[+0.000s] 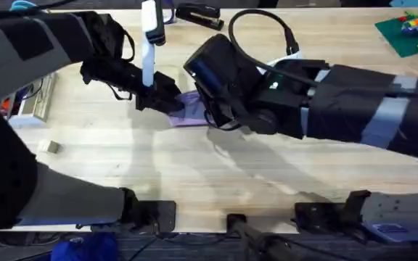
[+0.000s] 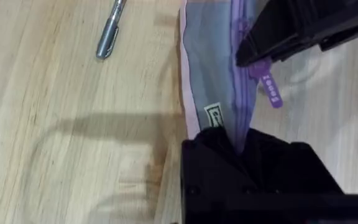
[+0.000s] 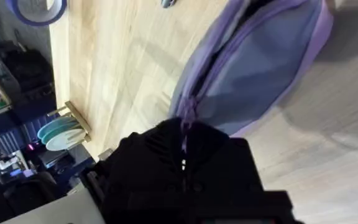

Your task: Unzip the bag, pick up the pens from the table one at a time and place them inside, then zip the bag closed.

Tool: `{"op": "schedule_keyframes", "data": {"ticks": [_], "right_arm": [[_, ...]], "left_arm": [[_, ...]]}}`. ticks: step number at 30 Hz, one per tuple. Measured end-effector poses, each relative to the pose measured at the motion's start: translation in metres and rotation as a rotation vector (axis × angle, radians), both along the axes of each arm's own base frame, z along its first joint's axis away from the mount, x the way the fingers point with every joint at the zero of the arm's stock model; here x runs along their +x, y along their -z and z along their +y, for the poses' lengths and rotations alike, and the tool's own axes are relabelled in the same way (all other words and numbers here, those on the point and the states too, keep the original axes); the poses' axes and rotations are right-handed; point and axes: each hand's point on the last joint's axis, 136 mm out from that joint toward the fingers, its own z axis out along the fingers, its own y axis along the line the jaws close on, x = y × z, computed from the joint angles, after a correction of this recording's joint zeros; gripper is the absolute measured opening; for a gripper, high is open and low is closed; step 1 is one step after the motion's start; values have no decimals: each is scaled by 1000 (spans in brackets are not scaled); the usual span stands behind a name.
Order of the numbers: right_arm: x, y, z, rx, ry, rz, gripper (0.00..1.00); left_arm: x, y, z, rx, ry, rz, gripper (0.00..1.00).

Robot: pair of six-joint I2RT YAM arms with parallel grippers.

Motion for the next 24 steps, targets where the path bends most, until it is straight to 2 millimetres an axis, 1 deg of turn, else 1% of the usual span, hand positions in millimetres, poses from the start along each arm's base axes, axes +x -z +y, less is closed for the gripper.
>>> {"op": "schedule_keyframes", "data": {"ticks": [5, 9, 12, 16, 24], "right_arm": [[3, -4, 4, 20, -3, -16, 33], [12, -18, 17, 63, -37, -83, 33], [12, -23, 23, 68, -62, -108, 33], [8, -24, 27, 64, -88, -115, 33], [5, -23, 30, 71, -107, -107, 33]], "left_arm": [[0, 0, 0, 0, 0, 0, 43], [0, 0, 1, 0, -2, -1, 43], [0, 0, 1, 0, -4, 0, 43], [1, 0, 2, 0, -6, -1, 43], [1, 0, 2, 0, -6, -1, 43]]}}
